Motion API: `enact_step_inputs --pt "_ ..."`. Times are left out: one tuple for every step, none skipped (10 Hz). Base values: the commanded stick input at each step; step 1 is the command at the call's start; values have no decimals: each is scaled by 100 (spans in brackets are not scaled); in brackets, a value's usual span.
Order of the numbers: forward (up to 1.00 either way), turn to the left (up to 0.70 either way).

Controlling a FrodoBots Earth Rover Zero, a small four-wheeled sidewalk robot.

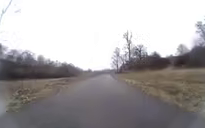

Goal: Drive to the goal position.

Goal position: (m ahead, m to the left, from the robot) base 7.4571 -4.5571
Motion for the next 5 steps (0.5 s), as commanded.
enact_step_inputs --pt "70 0" --pt "70 0" --pt "70 0" --pt "70 0" --pt "70 0"
